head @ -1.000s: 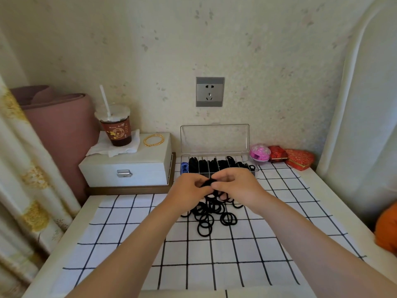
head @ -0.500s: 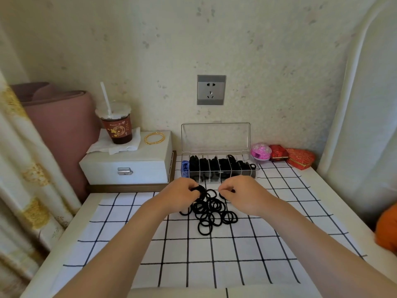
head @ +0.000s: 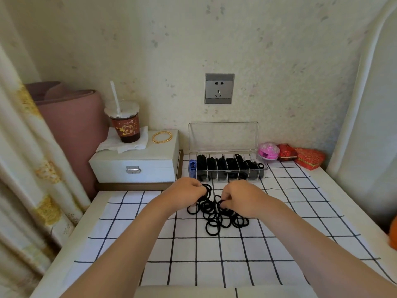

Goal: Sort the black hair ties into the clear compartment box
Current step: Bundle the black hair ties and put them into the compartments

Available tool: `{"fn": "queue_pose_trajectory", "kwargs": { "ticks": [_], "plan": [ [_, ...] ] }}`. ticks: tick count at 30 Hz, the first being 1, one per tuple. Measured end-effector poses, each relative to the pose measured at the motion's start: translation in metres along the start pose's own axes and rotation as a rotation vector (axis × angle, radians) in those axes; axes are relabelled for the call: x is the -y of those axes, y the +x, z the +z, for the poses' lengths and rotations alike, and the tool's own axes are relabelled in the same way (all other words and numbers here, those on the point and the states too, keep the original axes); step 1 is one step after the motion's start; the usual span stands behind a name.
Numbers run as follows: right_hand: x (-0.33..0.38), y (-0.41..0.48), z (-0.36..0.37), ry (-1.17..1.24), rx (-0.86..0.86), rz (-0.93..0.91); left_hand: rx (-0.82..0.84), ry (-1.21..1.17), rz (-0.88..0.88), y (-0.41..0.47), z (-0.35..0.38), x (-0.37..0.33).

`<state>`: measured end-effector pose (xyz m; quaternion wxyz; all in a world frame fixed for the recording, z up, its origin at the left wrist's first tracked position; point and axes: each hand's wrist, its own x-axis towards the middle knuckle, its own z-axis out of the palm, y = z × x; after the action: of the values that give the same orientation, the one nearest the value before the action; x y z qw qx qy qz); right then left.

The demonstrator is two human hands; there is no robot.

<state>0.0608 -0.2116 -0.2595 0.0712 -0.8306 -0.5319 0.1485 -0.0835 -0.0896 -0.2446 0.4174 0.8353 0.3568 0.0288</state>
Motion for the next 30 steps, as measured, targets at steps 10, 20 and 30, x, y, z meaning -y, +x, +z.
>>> {"fn": "queue_pose_trajectory", "kwargs": {
  "ticks": [10,20,30],
  "plan": [
    [0.006,-0.018,-0.031,0.811,-0.207,-0.024,-0.145,-0.235,0.006,-0.003,0.003,-0.003],
    [0.010,-0.015,-0.023,0.746,-0.257,0.059,0.180,-0.703,-0.059,-0.007,0.005,-0.012],
    [0.009,-0.009,-0.018,0.771,-0.124,-0.002,0.257,-0.543,0.075,-0.007,-0.005,-0.004]
  ]
}}
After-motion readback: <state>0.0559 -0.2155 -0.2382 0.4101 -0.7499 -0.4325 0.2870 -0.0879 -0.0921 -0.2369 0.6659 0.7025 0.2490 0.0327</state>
